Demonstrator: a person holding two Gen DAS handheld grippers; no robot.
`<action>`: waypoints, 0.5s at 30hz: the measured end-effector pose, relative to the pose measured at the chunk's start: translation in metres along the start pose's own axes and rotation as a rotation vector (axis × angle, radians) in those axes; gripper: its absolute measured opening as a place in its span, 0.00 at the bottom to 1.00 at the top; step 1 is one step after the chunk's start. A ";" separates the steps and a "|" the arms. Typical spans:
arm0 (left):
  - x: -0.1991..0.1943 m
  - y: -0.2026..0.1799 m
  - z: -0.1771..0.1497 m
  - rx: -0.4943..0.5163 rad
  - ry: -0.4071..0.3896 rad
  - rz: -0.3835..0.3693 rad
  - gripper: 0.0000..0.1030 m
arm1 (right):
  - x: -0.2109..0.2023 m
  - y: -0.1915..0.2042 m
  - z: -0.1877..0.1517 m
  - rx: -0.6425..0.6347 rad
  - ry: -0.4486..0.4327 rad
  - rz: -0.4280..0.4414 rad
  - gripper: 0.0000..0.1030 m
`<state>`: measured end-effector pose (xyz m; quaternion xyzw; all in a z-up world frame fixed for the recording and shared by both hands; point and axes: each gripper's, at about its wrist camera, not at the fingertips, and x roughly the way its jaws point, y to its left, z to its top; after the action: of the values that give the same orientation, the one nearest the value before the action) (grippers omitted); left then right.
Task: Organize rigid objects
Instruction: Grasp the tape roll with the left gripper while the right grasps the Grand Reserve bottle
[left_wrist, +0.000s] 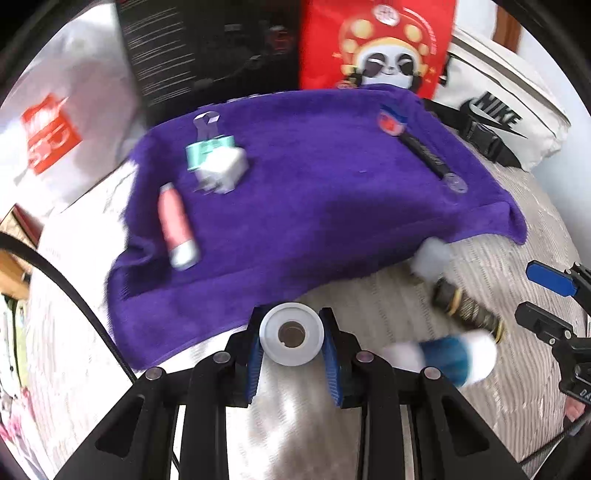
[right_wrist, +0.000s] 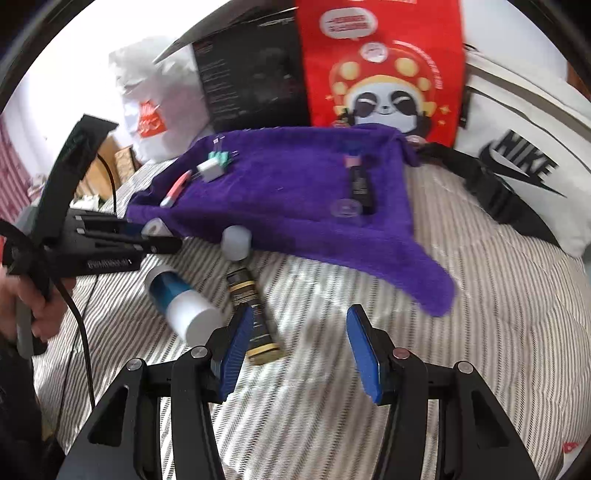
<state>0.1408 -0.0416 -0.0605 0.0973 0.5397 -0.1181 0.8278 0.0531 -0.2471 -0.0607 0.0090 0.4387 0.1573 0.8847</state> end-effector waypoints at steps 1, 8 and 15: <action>-0.001 0.006 -0.004 -0.010 -0.001 0.003 0.27 | 0.002 0.004 -0.001 -0.017 0.005 0.006 0.51; -0.004 0.040 -0.035 -0.071 0.010 0.008 0.27 | 0.022 0.013 -0.006 -0.099 0.068 0.015 0.51; -0.004 0.043 -0.042 -0.078 -0.004 -0.008 0.27 | 0.041 0.027 -0.003 -0.175 0.085 0.016 0.41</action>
<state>0.1161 0.0121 -0.0723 0.0625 0.5425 -0.1007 0.8316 0.0668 -0.2104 -0.0898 -0.0715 0.4602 0.2022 0.8615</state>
